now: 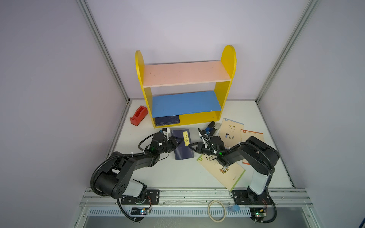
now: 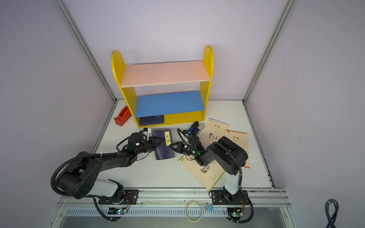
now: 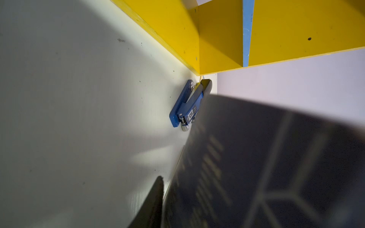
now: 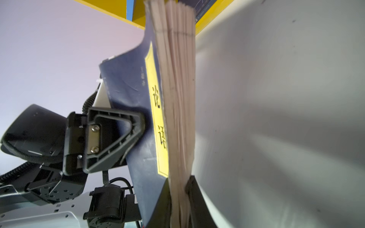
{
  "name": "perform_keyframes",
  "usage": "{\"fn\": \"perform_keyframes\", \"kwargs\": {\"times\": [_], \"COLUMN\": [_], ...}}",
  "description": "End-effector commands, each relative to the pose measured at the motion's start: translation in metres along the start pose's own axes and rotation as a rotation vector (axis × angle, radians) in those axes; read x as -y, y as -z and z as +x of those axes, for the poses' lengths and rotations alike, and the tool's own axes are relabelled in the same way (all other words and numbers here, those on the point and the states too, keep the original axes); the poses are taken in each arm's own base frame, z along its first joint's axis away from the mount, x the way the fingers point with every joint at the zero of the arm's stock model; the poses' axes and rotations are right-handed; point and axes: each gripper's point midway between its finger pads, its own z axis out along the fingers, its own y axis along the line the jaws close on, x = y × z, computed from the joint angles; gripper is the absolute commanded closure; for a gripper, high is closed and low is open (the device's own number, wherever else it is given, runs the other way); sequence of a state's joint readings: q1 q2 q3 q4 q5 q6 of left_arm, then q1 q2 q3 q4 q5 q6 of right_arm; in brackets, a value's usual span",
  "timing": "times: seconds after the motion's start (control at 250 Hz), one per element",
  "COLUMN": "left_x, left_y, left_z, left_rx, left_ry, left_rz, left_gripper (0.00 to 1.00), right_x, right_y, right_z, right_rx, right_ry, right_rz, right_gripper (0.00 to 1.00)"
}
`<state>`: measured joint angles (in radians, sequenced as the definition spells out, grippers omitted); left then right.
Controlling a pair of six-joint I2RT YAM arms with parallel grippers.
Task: Stacking books/files
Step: Pick up the book at the center of the table.
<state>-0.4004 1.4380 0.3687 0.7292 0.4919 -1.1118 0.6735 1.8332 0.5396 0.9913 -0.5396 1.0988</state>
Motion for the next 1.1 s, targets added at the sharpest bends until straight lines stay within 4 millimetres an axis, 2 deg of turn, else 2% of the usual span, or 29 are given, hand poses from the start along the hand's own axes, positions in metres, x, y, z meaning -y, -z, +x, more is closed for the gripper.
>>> {"fn": "perform_keyframes", "kwargs": {"times": [0.0,0.136,0.236,0.272,0.36,0.384,0.392,0.42,0.508,0.544,0.568,0.628,0.672,0.752,0.904,0.992,1.092], "left_x": [0.031,0.042,0.053,0.056,0.059,0.061,0.062,0.062,0.069,0.073,0.075,0.08,0.081,0.08,0.085,0.09,0.097], "left_y": [0.004,0.012,0.022,0.026,0.037,0.041,0.042,0.046,0.057,0.06,0.061,0.063,0.064,0.065,0.077,0.089,0.106], "left_z": [0.002,-0.003,-0.005,-0.006,-0.011,-0.011,-0.012,-0.012,-0.013,-0.013,-0.012,-0.011,-0.01,-0.009,-0.013,-0.021,-0.034], "left_rx": [-0.022,0.0,0.011,0.016,0.052,0.062,0.066,0.072,0.098,0.1,0.096,0.09,0.085,0.088,0.133,0.192,0.281], "left_ry": [-0.035,-0.022,-0.017,-0.019,-0.034,-0.043,-0.047,-0.053,-0.069,-0.073,-0.074,-0.08,-0.074,-0.067,-0.069,-0.063,-0.037], "left_rz": [0.129,0.16,0.166,0.156,0.104,0.094,0.093,0.079,0.069,0.077,0.084,0.103,0.107,0.11,0.11,0.102,0.081], "left_gripper": [0.98,1.0,1.0,0.93,0.76,0.76,0.75,0.75,0.74,0.73,0.76,0.92,1.0,1.0,1.0,1.0,1.0], "right_x": [-0.01,-0.021,-0.03,-0.032,-0.033,-0.031,-0.037,-0.041,-0.044,-0.045,-0.046,-0.051,-0.052,-0.054,-0.065,-0.075,-0.101], "right_y": [0.002,0.013,0.027,0.032,0.042,0.042,0.044,0.046,0.044,0.043,0.043,0.042,0.042,0.045,0.068,0.087,0.106], "right_z": [-0.005,-0.01,-0.017,-0.02,-0.025,-0.026,-0.027,-0.027,-0.026,-0.026,-0.025,-0.025,-0.026,-0.026,-0.031,-0.032,-0.03], "right_rx": [0.018,0.044,0.084,0.098,0.126,0.128,0.136,0.139,0.131,0.127,0.124,0.123,0.124,0.134,0.224,0.295,0.375], "right_ry": [0.031,0.058,0.097,0.111,0.133,0.133,0.14,0.144,0.134,0.13,0.129,0.13,0.131,0.133,0.124,0.106,0.112], "right_rz": [-0.001,0.025,0.071,0.098,0.158,0.165,0.151,0.142,0.118,0.109,0.1,0.079,0.07,0.066,0.055,0.044,0.013], "right_gripper": [0.89,0.74,0.68,0.67,0.79,0.81,0.82,0.84,1.0,1.0,1.0,1.0,1.0,1.0,0.65,0.55,0.43]}}
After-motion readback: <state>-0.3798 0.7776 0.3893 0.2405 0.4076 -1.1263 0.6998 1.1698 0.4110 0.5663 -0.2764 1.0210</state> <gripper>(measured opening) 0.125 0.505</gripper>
